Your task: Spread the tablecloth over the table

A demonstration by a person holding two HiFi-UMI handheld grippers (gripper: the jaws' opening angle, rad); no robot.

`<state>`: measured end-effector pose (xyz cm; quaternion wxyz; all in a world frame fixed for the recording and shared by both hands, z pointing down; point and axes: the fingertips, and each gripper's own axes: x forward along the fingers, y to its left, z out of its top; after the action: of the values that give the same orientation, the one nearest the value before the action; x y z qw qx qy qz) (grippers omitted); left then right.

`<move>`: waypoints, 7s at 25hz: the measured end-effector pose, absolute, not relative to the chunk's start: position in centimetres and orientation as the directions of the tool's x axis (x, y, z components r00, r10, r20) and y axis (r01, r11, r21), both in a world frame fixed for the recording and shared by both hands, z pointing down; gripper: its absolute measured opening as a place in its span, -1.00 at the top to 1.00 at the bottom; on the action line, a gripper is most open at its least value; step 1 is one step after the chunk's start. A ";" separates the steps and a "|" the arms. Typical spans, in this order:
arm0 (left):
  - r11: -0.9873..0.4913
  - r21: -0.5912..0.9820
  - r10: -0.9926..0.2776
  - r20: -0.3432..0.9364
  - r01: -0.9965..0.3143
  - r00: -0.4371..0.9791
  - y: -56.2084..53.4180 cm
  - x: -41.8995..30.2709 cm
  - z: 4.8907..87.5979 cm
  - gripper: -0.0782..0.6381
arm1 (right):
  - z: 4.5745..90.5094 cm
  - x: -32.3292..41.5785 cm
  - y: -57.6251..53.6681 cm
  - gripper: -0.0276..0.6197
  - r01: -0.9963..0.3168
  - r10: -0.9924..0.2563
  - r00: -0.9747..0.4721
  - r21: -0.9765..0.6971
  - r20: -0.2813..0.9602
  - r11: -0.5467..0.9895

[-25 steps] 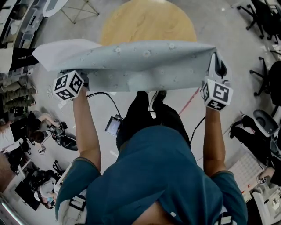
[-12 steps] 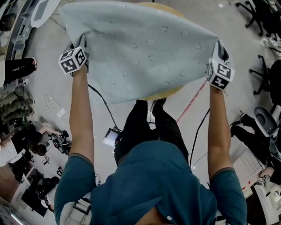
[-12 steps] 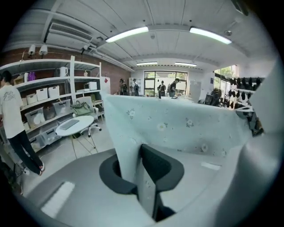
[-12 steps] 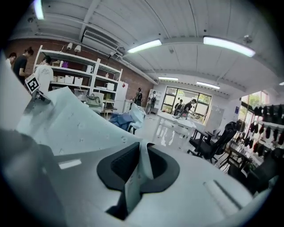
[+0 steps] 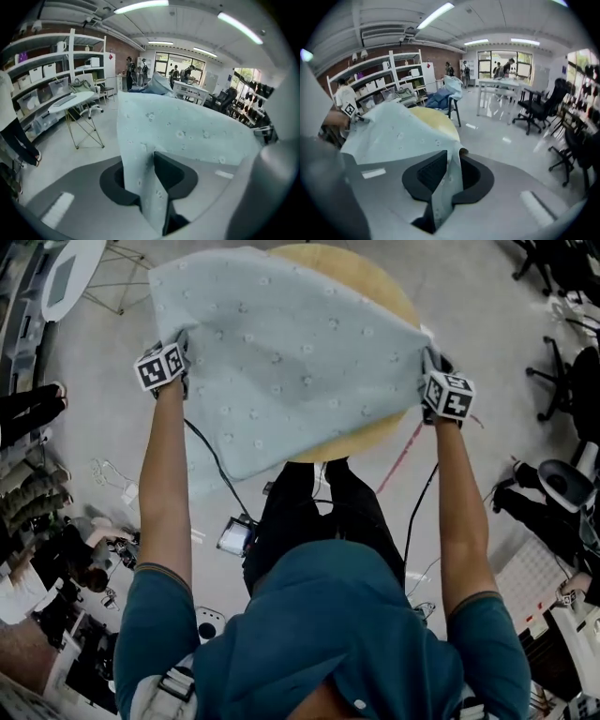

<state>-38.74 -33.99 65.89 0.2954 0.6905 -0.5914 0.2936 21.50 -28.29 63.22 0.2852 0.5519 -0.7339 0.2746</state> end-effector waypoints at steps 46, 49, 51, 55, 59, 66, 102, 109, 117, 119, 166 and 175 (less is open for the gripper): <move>-0.791 -0.281 -0.516 0.784 -0.544 0.345 -3.3 -6.4 65.7 -0.05 | 63.5 23.0 -16.0 0.43 -0.521 -0.336 -0.619 -0.051 0.710 0.852; -0.773 -0.276 -0.541 0.757 -0.571 0.366 -3.3 -6.3 64.0 -0.16 | 59.7 23.0 -16.3 0.79 -0.573 -0.345 -0.681 -0.177 0.646 0.800; -0.784 -0.298 -0.548 0.744 -0.545 0.382 -3.0 -5.3 62.7 -0.20 | 56.3 22.4 -16.4 0.88 -0.577 -0.336 -0.742 -0.297 0.581 0.761; -0.817 -0.377 -0.523 0.804 -0.437 0.284 -2.9 -4.6 63.8 -0.03 | 49.7 19.9 -16.0 0.89 -0.515 -0.324 -0.825 -0.381 0.463 0.768; -0.801 -0.339 -0.525 0.794 -0.493 0.307 -4.5 -4.9 62.7 0.36 | 44.9 18.0 -17.9 0.89 -0.489 -0.373 -0.870 -0.478 0.321 0.729; -0.765 -0.241 -0.554 0.720 -0.598 0.419 -10.2 -7.6 55.8 0.70 | 46.6 20.1 -19.7 0.42 -0.513 -0.402 -0.838 -0.279 0.369 0.812; -0.848 0.092 -0.320 0.694 -0.521 0.644 -10.0 -7.5 58.4 0.33 | 67.1 24.9 -2.1 0.77 -0.573 0.128 -0.750 -0.734 0.649 0.366; -0.736 0.203 -0.380 0.666 -0.646 0.642 -10.4 -8.6 62.0 0.46 | 67.1 28.0 -1.2 0.51 -0.562 0.219 -0.743 -0.768 0.632 0.307; -0.681 0.326 -0.444 0.527 -0.656 0.724 -12.8 -7.3 61.9 0.59 | 60.5 33.3 -19.9 0.50 -0.567 -0.428 -0.764 -0.819 0.483 0.087; -0.687 0.350 -0.423 0.521 -0.637 0.742 -13.9 -5.9 62.6 0.57 | 60.8 33.0 -23.6 0.45 -0.559 -0.483 -0.733 -0.828 0.479 0.027; -0.633 0.100 -0.484 0.723 -0.767 0.493 -15.3 0.7 69.1 0.78 | 55.0 10.0 -20.0 0.34 -0.004 -0.179 -0.983 -0.985 0.035 -0.172; -0.633 0.097 -0.489 0.719 -0.768 0.494 -15.1 0.3 69.9 0.78 | 59.6 14.2 -22.9 0.17 -0.490 -0.245 -0.835 -0.868 0.493 -0.078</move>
<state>0.32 -15.10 69.92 0.2075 0.8391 -0.3745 0.3357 14.18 -22.95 59.59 0.0897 0.2730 -0.6730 0.6815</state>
